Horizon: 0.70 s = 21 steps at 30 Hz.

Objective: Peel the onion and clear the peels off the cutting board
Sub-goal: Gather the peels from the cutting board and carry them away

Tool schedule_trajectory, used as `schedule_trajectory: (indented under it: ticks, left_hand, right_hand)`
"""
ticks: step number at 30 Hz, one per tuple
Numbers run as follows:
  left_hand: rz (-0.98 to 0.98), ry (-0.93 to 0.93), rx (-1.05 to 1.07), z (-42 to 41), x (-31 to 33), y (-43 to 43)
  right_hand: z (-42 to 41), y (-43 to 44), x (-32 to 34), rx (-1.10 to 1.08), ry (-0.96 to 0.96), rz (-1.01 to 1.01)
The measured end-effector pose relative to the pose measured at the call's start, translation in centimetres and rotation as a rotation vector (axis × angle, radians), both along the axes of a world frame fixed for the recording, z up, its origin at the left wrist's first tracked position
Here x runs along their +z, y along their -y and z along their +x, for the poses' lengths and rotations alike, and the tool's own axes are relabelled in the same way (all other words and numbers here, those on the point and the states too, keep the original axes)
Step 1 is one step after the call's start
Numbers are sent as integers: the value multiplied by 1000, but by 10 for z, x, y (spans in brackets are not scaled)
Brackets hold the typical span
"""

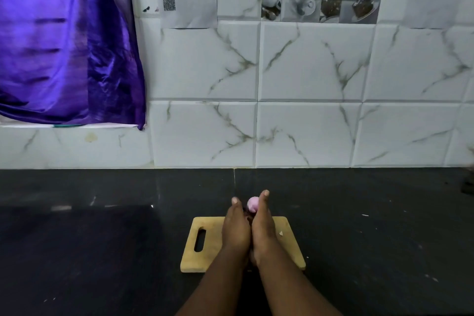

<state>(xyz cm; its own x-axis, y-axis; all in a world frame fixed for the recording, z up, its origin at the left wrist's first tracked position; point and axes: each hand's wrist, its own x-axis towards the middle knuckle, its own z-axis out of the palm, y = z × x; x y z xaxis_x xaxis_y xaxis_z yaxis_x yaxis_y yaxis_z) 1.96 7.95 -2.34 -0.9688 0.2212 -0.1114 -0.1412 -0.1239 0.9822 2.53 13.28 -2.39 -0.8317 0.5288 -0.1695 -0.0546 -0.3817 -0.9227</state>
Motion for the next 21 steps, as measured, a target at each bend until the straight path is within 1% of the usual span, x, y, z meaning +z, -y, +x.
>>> schedule_trajectory:
  ticks: [1, 3, 5, 6, 9, 13, 16, 19, 21]
  left_hand:
    - [88, 67, 47, -1, -1, 2]
    - [347, 234, 62, -2, -3, 8]
    - [565, 310, 37, 3, 2, 17]
    - [630, 323, 36, 10, 9, 23]
    - [733, 344, 60, 27, 17, 39]
    - [879, 292, 96, 50, 21, 77]
    - [909, 257, 166, 75, 23, 129]
    - [898, 229, 259, 105, 14, 196]
    - [949, 242, 351, 121, -2, 247]
  right_hand:
    - [4, 2, 3, -16, 21, -105]
    - [12, 5, 4, -16, -28, -317]
    - [22, 10, 5, -9, -102, -459]
    - [25, 13, 4, -3, -147, -513]
    - [37, 28, 8, -2, -237, -621]
    - [61, 64, 18, 42, -288, -626]
    - [80, 115, 19, 85, -323, -625]
    - [100, 181, 8, 211, -314, -665]
    - [112, 230, -9, 302, -313, -665]
